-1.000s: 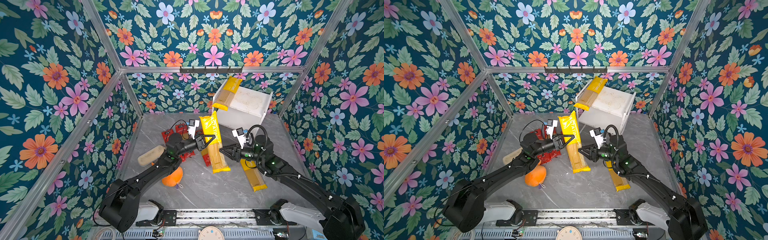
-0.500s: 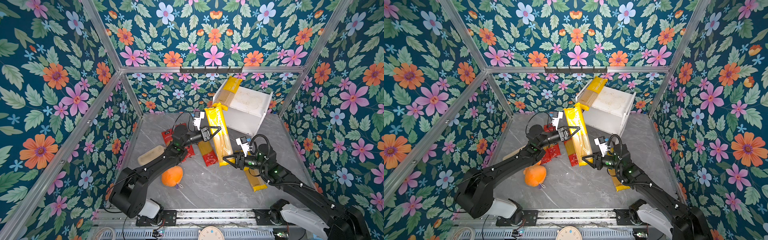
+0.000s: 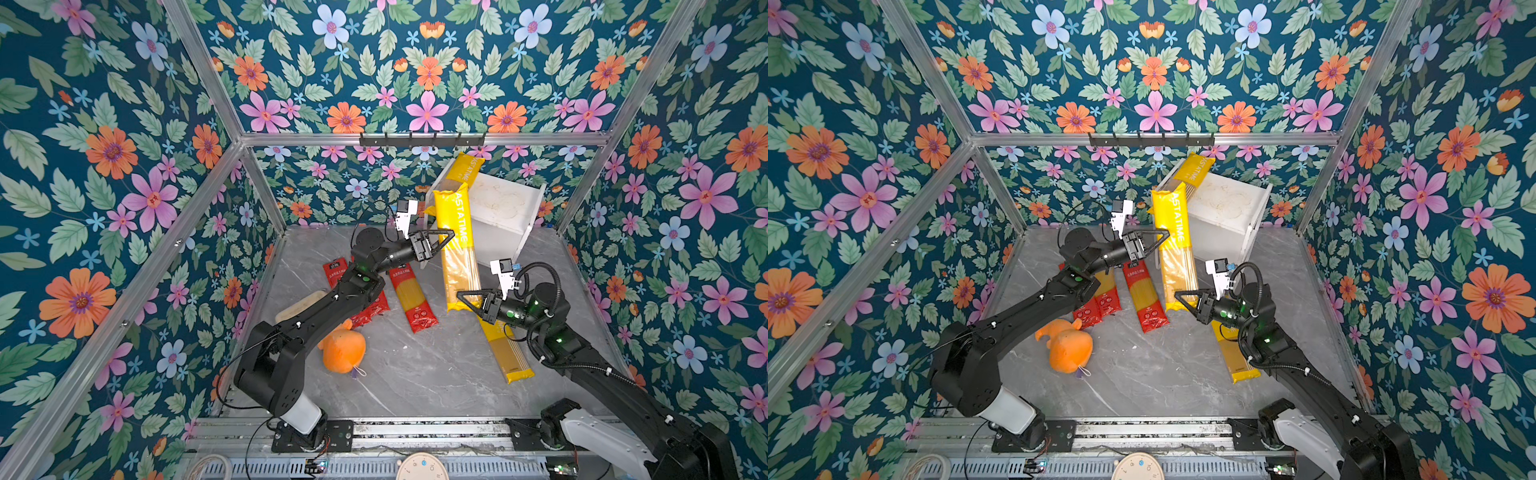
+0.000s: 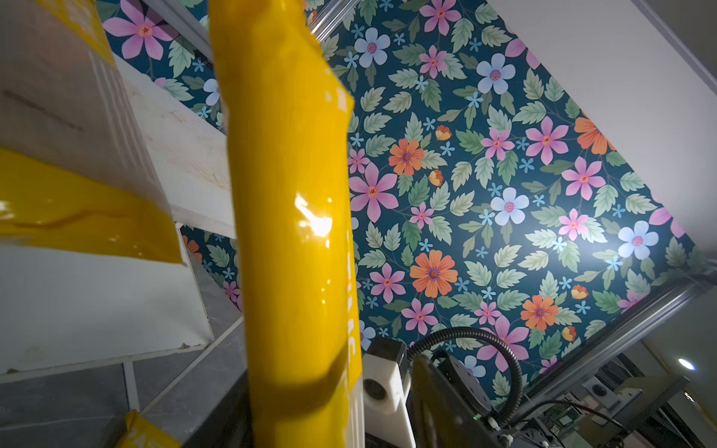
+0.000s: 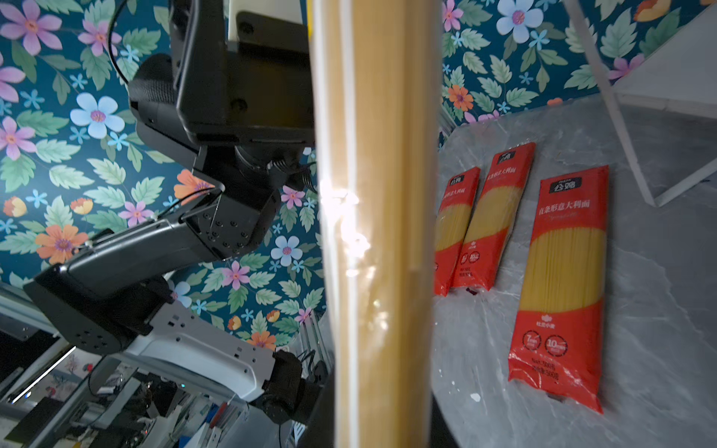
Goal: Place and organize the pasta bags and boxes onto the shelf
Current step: 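Place the yellow bag on the top shelf while the left gripper releases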
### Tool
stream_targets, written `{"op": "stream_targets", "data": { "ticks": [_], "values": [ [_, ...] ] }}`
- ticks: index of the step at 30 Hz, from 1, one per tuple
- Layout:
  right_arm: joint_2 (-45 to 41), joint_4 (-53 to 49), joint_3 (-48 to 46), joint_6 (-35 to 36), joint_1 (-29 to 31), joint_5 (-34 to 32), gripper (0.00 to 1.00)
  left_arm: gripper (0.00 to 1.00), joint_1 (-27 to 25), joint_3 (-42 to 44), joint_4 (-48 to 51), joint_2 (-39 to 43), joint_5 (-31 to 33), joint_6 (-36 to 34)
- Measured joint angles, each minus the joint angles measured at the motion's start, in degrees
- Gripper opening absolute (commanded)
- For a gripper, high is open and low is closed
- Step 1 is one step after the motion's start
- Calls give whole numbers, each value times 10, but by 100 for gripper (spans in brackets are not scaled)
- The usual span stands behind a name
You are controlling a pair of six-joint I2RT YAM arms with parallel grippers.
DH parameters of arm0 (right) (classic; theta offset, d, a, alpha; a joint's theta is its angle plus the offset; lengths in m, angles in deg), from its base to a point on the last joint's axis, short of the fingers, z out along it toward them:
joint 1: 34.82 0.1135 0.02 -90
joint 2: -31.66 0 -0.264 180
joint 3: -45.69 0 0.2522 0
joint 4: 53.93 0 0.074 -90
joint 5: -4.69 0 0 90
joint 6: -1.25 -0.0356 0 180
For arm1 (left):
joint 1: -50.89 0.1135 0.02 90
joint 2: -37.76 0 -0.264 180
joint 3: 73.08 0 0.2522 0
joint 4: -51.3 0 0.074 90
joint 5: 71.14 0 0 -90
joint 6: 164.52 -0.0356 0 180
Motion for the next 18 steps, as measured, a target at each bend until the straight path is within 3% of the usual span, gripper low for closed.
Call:
{"op": "stream_targets", "data": {
  "ticks": [7, 13, 18],
  "values": [
    [19, -79, 119, -61, -17, -90, 0, 69, 18, 13, 21, 12, 8, -12],
    [65, -168, 238, -107, -29, -183, 0, 69, 28, 114, 35, 73, 41, -29],
    [142, -211, 309, -164, -51, -215, 0, 69, 28, 198, 38, 118, 70, -34]
  ]
}}
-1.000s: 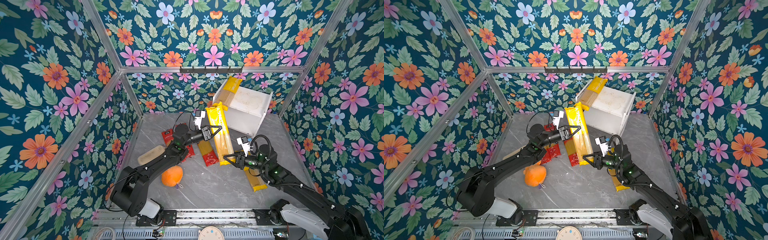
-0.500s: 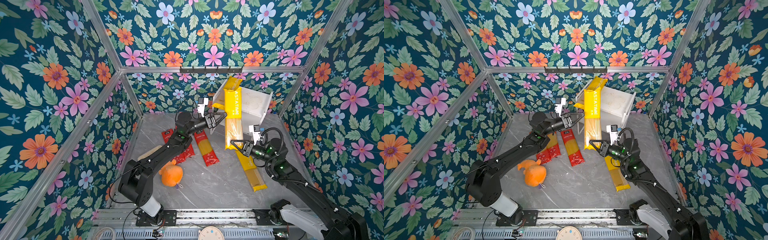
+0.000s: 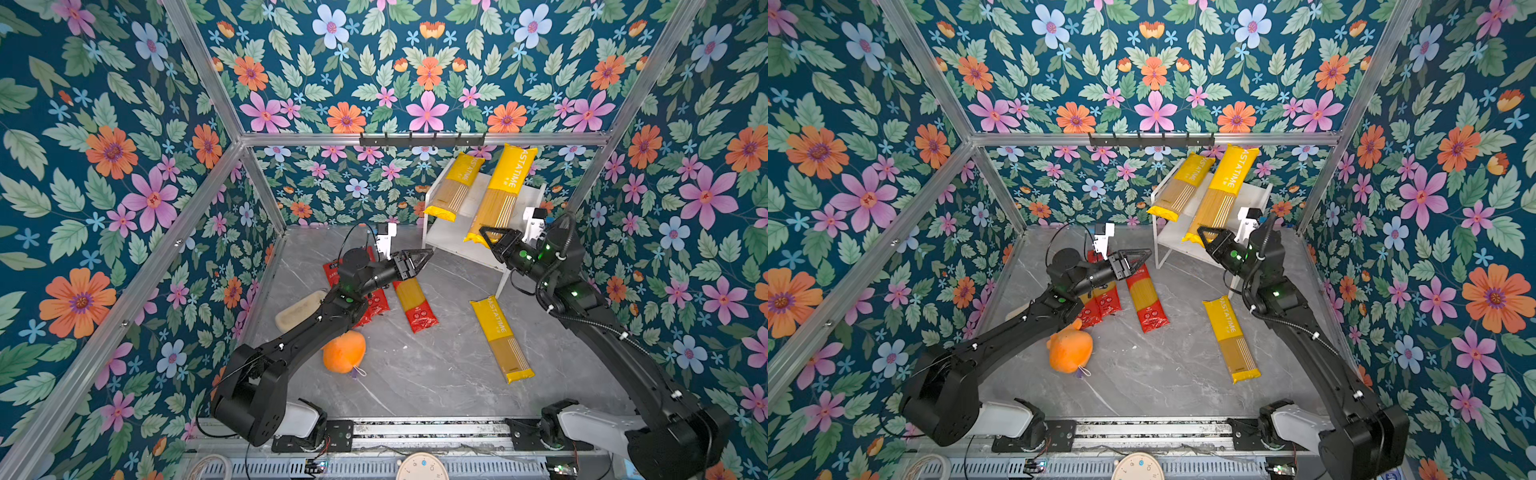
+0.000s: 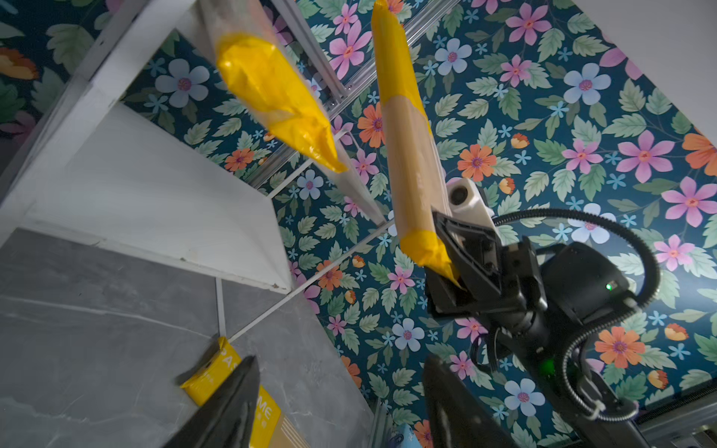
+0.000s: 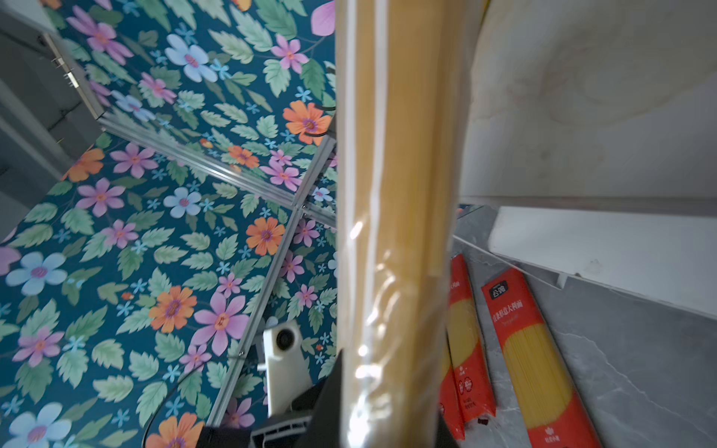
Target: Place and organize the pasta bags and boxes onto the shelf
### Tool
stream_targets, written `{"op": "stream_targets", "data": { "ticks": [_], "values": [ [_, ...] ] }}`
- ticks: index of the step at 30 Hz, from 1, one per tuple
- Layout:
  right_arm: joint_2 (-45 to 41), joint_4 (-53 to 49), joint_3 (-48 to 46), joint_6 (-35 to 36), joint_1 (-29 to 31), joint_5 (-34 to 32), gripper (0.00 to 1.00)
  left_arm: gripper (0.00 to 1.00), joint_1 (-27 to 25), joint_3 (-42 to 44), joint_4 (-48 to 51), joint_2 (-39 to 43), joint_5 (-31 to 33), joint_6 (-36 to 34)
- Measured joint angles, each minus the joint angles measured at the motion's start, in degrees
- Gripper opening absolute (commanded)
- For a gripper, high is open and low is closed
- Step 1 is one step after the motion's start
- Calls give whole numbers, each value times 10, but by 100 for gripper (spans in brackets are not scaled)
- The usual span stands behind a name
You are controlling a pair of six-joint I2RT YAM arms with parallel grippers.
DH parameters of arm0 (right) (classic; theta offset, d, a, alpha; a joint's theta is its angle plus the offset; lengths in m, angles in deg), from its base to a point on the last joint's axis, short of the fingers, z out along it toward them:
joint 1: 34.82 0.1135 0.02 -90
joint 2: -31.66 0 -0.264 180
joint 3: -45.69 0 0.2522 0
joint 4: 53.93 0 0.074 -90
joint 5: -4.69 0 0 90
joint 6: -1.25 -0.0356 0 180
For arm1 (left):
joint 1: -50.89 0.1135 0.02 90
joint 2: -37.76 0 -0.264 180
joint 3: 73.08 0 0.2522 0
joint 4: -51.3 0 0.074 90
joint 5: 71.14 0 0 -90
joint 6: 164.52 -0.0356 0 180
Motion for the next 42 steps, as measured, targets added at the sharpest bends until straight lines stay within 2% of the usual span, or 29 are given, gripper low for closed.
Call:
{"op": "stream_targets", "data": {
  "ticks": [6, 12, 16, 18, 23, 27, 31, 37, 42],
  "values": [
    [76, -37, 72, -49, -2, 3, 1, 69, -1, 78, 0, 39, 39, -2],
    [106, -38, 92, -76, -2, 7, 34, 69, -5, 112, 0, 45, 57, -1],
    [87, -32, 81, -70, -5, 6, 42, 69, -6, 112, -1, 45, 59, -2],
    [73, -32, 64, -70, -10, 7, 43, 69, -6, 110, -1, 43, 59, -3],
    [26, -35, 11, -70, -15, 4, 40, 68, -9, 108, -3, 36, 59, -6],
    [11, -35, 1, -69, -16, 5, 28, 68, -16, 107, -3, 28, 59, -6],
    [25, -35, 10, -63, -22, 9, 17, 68, -25, 105, -3, 24, 59, -9],
    [64, -25, 40, -60, -26, 21, 10, 68, -31, 105, -4, 22, 63, -10],
    [93, -21, 65, -59, -26, 36, 8, 68, -32, 104, -4, 20, 65, -12]
  ]
}}
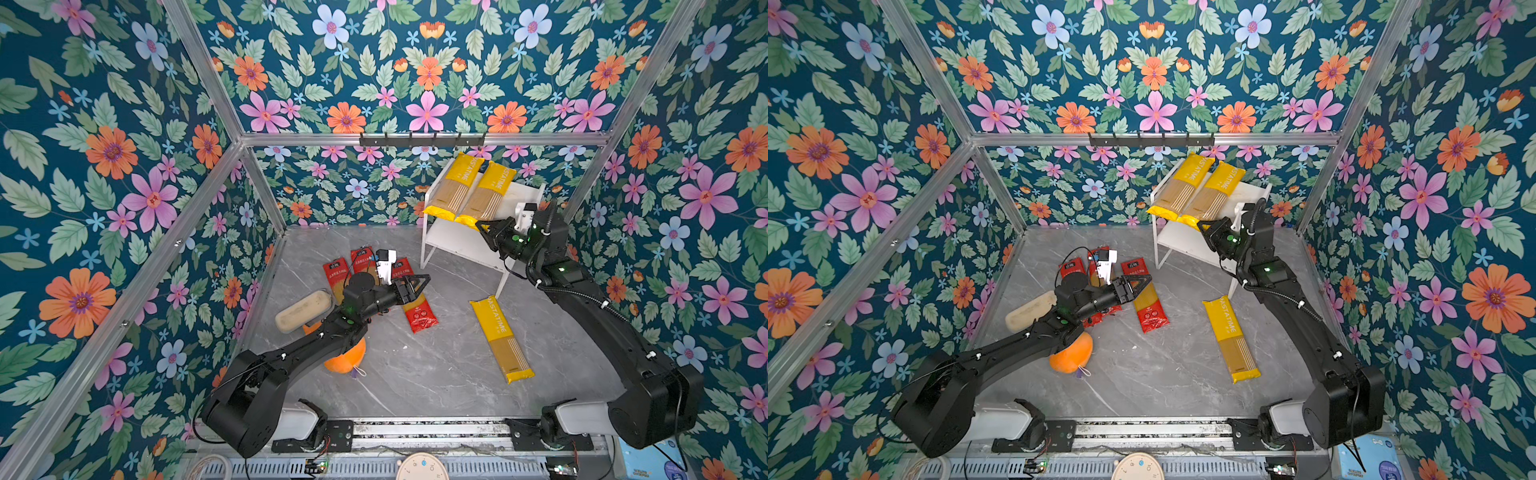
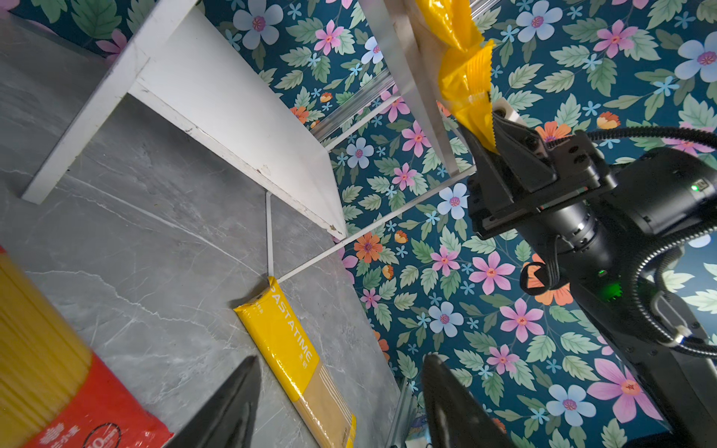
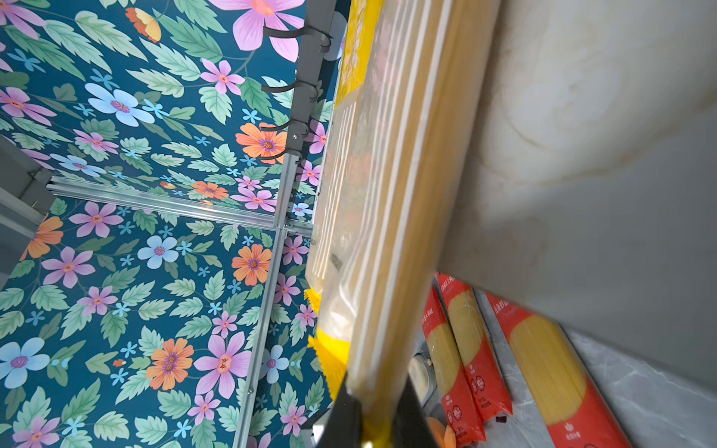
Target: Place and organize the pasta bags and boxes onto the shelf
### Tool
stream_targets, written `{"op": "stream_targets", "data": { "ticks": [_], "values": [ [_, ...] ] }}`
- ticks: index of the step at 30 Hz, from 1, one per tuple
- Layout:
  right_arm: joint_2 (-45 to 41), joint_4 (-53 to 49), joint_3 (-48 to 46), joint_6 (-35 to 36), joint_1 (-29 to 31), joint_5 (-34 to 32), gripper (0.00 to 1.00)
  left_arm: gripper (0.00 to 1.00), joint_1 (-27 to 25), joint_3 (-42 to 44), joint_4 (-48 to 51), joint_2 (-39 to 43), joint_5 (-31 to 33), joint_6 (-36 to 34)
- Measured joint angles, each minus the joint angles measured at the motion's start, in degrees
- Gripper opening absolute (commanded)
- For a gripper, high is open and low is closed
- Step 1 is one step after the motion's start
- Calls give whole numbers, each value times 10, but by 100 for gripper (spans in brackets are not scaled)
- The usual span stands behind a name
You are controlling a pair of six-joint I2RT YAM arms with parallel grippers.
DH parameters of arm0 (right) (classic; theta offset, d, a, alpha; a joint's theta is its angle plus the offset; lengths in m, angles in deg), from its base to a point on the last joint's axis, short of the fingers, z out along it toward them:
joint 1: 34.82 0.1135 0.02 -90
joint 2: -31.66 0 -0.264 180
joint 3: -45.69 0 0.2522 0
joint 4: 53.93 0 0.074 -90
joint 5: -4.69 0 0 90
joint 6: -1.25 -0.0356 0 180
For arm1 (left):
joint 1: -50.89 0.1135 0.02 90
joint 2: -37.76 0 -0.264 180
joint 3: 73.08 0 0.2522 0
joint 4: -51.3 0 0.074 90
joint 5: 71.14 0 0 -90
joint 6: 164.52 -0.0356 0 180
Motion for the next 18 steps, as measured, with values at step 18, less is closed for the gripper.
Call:
{"op": "stream_targets", "data": {
  "ticks": [18],
  "values": [
    [20, -36, 34, 49, -21, 63, 40, 68, -3, -5, -2, -13, 0, -2]
  ]
}}
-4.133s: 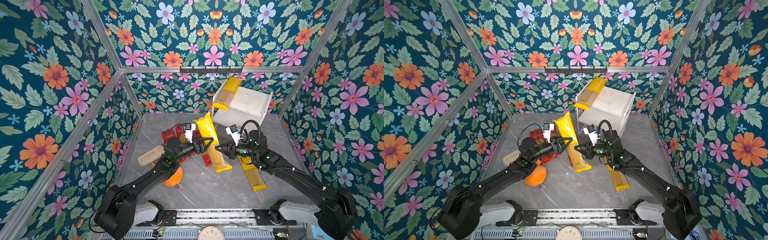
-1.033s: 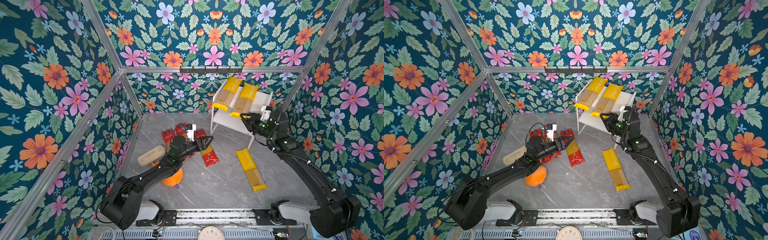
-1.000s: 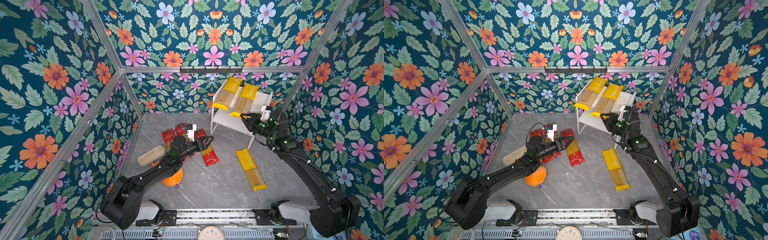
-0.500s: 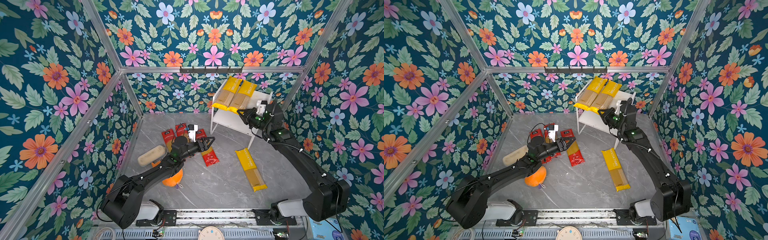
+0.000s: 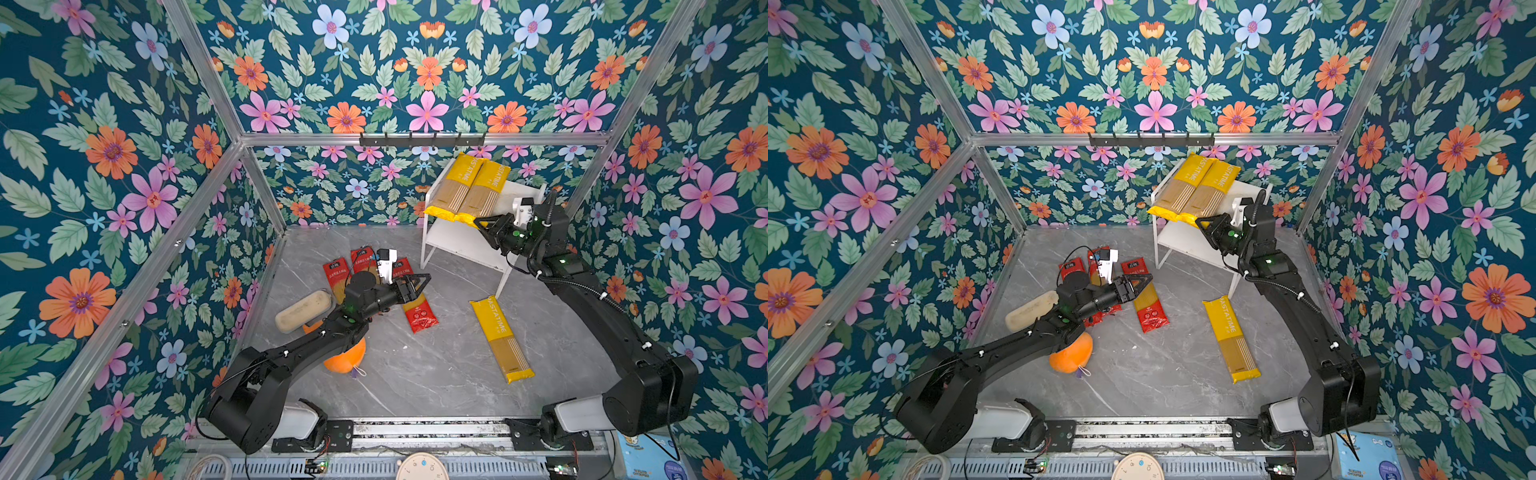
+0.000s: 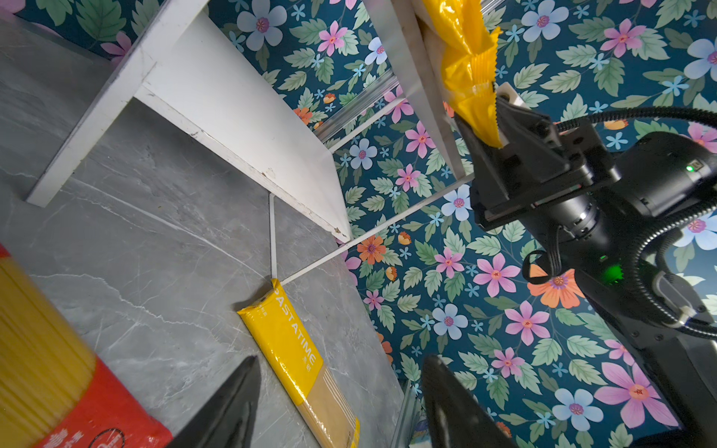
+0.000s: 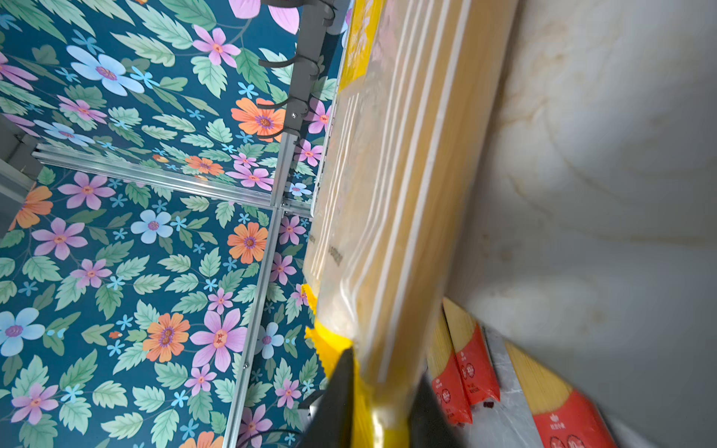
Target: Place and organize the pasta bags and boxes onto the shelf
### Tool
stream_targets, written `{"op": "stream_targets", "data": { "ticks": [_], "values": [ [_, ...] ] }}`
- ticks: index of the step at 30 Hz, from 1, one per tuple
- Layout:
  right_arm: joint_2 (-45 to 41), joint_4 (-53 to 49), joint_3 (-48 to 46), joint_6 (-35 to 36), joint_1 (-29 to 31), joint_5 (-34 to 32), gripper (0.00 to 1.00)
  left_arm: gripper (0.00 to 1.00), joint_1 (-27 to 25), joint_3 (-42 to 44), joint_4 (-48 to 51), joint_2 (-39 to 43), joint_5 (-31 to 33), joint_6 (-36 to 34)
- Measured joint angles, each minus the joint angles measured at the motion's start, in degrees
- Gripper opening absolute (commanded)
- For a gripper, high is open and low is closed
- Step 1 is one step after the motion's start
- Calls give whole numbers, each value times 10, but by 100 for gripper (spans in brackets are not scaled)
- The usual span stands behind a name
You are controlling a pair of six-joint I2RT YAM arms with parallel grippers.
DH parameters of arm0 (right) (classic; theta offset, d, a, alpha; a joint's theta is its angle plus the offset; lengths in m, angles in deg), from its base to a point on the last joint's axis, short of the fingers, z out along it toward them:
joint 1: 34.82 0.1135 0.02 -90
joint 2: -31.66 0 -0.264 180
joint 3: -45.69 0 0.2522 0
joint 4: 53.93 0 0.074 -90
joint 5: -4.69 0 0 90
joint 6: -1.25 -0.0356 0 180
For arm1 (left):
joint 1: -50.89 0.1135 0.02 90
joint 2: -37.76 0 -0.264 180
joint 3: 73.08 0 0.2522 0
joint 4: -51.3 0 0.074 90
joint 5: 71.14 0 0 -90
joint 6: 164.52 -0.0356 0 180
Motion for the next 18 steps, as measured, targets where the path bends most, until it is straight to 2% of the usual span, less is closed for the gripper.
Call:
{"op": "stream_targets", "data": {
  "ticks": [3, 9, 13, 18],
  "values": [
    [-9, -14, 1, 11, 0, 10, 45, 68, -2, 0, 0, -1, 0, -1],
    [-54, -35, -38, 31, 15, 13, 48, 70, -14, -2, 9, 3, 16, -27],
    [-99, -68, -84, 58, 65, -14, 47, 71, -33, 1, 18, 9, 37, -50],
    [-150, -117, -156, 102, 151, -97, 46, 71, -78, 3, 38, 17, 90, -98]
  ]
}}
